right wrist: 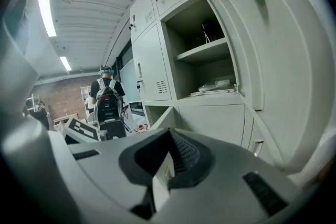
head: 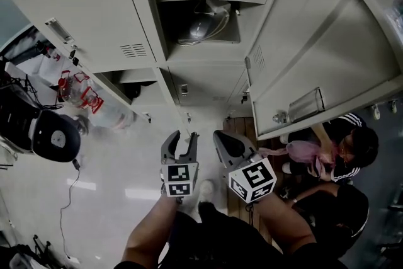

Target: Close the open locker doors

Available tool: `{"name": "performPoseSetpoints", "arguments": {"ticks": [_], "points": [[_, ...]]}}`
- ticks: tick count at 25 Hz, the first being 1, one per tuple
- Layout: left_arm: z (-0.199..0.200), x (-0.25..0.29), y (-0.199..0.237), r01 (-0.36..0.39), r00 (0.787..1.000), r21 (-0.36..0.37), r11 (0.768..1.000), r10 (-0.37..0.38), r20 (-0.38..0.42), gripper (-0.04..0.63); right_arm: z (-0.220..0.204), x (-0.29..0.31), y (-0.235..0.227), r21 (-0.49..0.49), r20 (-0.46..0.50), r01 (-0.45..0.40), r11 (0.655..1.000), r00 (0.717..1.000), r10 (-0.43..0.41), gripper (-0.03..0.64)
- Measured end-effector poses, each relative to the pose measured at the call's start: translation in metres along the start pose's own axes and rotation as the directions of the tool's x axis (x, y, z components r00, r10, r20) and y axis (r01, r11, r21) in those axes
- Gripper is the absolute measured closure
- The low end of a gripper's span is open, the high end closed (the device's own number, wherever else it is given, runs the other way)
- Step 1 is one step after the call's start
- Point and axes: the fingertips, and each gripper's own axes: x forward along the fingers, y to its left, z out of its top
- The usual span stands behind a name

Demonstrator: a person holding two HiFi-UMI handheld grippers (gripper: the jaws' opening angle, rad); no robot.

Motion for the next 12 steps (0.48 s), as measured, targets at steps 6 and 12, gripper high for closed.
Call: {"name": "performPoseSetpoints", "arguments": {"ticks": [6,12], "points": [[-0.004,-0.013,0.011,-0.014,1.0,0.022,1.0,0.014,-0.004,0.474,0.0,0.007,0.009,0.004,-0.004,-0.016,1.0,1.0,0.016,0.617],[-0.011,-0.031,0.038,-0.038,0.999,0.019,0.999,0.038,0.009,0.495,0.003,0.023,0.023,0.011,-0.002,-0.016,1.0,1.0,0.016,0.617]]}}
